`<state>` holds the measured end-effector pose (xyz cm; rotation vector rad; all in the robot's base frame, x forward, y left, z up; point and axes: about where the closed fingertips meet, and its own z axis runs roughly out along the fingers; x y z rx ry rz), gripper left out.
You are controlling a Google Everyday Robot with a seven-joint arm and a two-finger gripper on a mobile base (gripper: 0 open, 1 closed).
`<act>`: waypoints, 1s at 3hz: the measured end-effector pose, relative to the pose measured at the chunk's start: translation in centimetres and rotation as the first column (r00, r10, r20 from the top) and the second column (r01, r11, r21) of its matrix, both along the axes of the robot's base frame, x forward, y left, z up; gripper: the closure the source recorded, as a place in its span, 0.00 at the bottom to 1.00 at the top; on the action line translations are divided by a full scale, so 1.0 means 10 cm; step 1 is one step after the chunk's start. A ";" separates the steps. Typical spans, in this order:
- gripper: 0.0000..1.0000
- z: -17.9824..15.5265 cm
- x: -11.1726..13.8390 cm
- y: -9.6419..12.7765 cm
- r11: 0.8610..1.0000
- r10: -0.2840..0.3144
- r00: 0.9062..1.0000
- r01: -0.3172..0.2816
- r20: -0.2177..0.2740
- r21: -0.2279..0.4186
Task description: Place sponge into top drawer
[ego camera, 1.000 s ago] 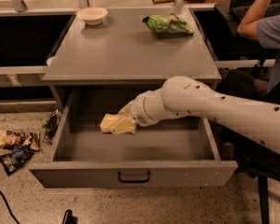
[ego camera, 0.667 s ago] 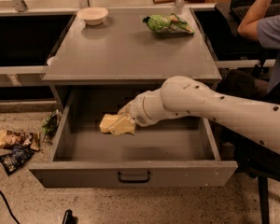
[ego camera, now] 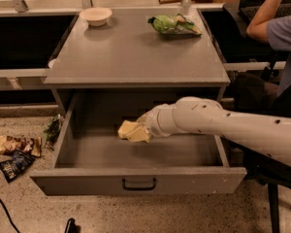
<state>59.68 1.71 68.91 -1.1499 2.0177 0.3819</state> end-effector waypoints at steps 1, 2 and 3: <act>0.81 -0.27 0.11 -0.16 0.998 -0.054 0.998 0.054 -0.010 0.032; 0.57 -0.43 0.20 -0.26 0.995 -0.079 0.997 0.081 -0.020 0.061; 0.34 -0.48 0.25 -0.33 0.993 -0.092 0.995 0.094 -0.024 0.076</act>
Offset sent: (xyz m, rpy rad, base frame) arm 0.0313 -0.0414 -0.0609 0.0962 0.0249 -0.1163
